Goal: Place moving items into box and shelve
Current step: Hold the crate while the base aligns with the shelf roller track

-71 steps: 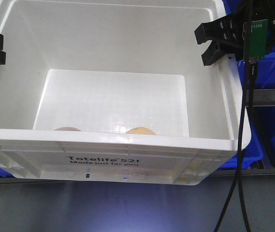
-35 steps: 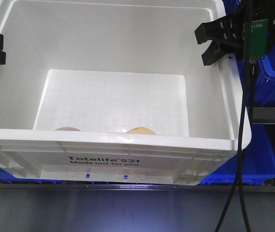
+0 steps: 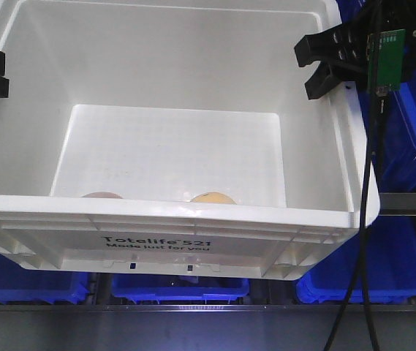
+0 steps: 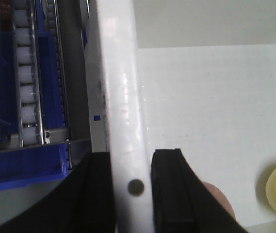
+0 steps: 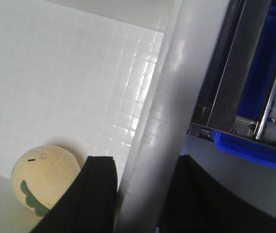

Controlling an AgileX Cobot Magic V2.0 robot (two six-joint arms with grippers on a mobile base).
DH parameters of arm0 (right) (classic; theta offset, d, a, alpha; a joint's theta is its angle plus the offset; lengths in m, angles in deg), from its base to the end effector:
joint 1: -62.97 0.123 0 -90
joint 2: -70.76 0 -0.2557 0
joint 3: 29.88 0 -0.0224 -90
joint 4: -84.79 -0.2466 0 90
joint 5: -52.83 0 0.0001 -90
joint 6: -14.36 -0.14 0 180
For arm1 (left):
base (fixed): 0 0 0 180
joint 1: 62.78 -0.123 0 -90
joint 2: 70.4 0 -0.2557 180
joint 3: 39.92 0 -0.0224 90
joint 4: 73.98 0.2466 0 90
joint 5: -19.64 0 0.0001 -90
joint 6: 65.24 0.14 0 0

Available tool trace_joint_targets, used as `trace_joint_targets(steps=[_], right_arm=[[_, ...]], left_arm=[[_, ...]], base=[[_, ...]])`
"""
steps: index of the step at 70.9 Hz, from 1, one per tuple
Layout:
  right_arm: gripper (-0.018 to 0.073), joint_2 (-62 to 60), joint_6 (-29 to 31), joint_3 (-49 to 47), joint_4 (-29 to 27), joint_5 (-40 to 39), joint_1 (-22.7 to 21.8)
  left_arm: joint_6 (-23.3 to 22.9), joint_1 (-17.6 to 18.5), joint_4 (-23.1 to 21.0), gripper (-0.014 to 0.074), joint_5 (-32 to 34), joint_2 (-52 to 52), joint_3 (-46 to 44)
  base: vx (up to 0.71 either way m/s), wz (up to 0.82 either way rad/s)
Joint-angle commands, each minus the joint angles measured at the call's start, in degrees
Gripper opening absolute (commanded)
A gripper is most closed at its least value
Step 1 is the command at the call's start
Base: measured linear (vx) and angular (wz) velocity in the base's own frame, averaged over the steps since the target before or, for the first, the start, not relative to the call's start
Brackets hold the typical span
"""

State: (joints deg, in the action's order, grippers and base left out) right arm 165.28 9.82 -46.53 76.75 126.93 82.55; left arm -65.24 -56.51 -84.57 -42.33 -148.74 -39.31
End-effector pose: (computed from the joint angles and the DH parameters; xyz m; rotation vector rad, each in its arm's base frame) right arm 0.2970 0.1256 0.3293 -0.3437 2.6523 0.3288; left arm 0.2697 -0.0525 0.3360 0.0988 2.4556 -0.2863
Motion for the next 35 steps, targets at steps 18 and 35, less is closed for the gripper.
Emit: trace_joint_targets(steps=[18, 35], right_arm=[[-0.0003, -3.07, 1.78, -2.47, -7.55, -3.08, 0.77], [-0.0003, -3.07, 1.78, -2.47, -7.55, -3.08, 0.77]], left_arm=[[0.0, 0.7, -7.06, -0.0004, 7.72, 2.02, -2.44], [0.0, 0.7, -7.06, -0.0004, 7.72, 2.02, -2.44]], base=[[0.13, -0.06], [0.1, -0.04]])
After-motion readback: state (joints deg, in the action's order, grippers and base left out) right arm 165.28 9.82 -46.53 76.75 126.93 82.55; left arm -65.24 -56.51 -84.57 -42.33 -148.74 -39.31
